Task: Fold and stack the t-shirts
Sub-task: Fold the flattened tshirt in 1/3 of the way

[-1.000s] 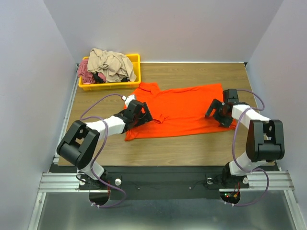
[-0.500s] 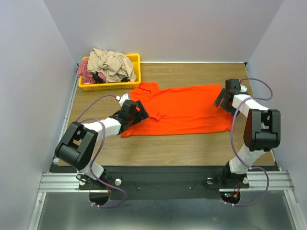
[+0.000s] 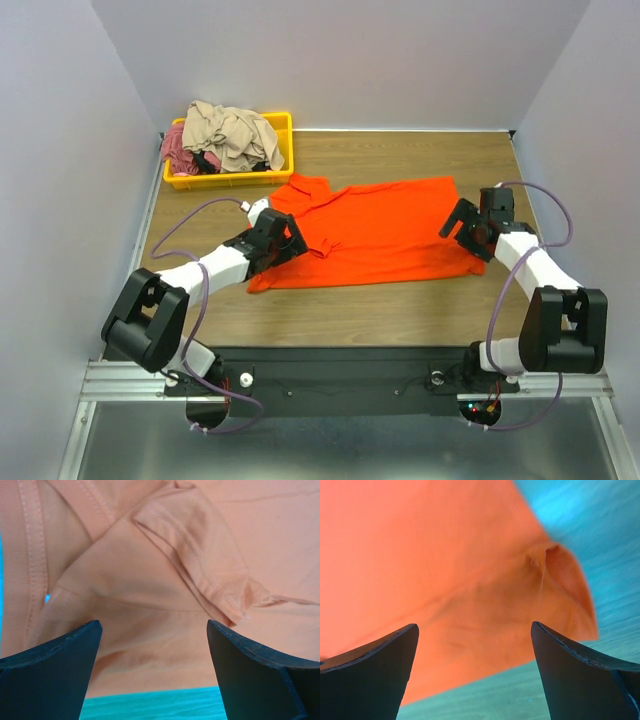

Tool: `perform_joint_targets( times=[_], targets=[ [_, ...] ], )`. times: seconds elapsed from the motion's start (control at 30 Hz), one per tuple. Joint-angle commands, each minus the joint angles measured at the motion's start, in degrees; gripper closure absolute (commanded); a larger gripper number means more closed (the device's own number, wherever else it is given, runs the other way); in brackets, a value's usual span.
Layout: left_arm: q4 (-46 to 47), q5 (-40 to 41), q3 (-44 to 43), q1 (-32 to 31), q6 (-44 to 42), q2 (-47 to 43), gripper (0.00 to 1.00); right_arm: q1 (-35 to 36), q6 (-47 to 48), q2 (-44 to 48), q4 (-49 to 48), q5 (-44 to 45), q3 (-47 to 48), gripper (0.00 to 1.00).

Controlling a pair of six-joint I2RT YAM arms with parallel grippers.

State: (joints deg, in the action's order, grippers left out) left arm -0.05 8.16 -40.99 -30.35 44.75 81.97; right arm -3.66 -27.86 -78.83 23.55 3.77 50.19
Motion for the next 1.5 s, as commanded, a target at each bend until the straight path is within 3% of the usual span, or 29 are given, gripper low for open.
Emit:
perform_joint_targets(
  times=[0.0, 0.17, 0.5, 0.53, 0.63, 0.77, 0.83, 0.9, 0.93, 0.97, 1.07, 1.4, 1.43, 1.47],
  targets=[
    [-4.25, 3.35, -5.58, -3.66, 0.25, -1.04, 0.01, 0.41, 2.1, 2.27, -2.53, -8.23, -4.04, 0.0],
    [-4.34, 2.48, -12.78, -8.32, -1.94, 4.59, 0.01, 0.41, 1.32, -0.62, -4.65, -10.1, -6.25, 0.0],
    [-5.3, 0.18, -20.7, -11.58, -3.45, 15.14, 0.04, 0.41, -1.94, -5.99, -5.01, -4.39, -5.81, 0.0],
    [-6.52, 1.75, -21.32, -11.66, -3.27, 15.58, 0.15, 0.41, -1.94, -6.07, -5.01, -4.3, -5.81, 0.0],
    [-7.77, 3.26, -21.41, -11.66, -3.0, 16.55, 0.32, 0.41, -2.03, -6.34, -5.01, -4.47, -5.81, 0.0],
    [-8.12, 4.05, -22.37, -11.58, -3.44, 18.48, 0.49, 0.41, -2.11, -6.6, -5.01, -4.56, -6.07, 0.0],
    [-8.47, 3.97, -23.51, -11.66, -3.97, 19.89, 0.52, 0.41, -2.03, -6.69, -4.92, -4.3, -6.34, 0.0],
    [-9.43, 4.93, -24.31, -11.66, -4.15, 20.85, 0.63, 0.41, -2.03, -6.52, -4.92, -4.3, -6.34, 0.0],
    [-9.61, 5.54, -24.75, -11.66, -4.06, 20.94, 0.8, 0.41, -2.03, -6.51, -4.92, -4.38, -6.42, 0.0],
    [-9.7, 5.81, -25.1, -11.58, -4.15, 20.95, 0.88, 0.41, -2.03, -6.43, -4.92, -4.3, -6.42, 0.0],
    [-9.88, 6.77, -26.32, -11.66, -4.76, 20.68, 1.0, 0.41, -2.03, -6.34, -4.92, -4.47, -6.6, 0.0],
    [-13.39, 8.89, -38.01, -9.82, -8.71, 26.3, 0.99, 0.41, -1.68, -6.34, -4.74, -5.09, -6.95, 0.0],
    [-13.65, 8.97, -38.98, -9.47, -9.94, 27.0, 0.91, 0.41, -1.59, -6.51, -4.74, -5.09, -6.87, 0.0],
    [-14.09, 8.98, -41.08, -8.94, -10.38, 27.62, 0.68, 0.41, -1.5, -6.51, -4.74, -5.09, -6.78, 0.0]
  ],
)
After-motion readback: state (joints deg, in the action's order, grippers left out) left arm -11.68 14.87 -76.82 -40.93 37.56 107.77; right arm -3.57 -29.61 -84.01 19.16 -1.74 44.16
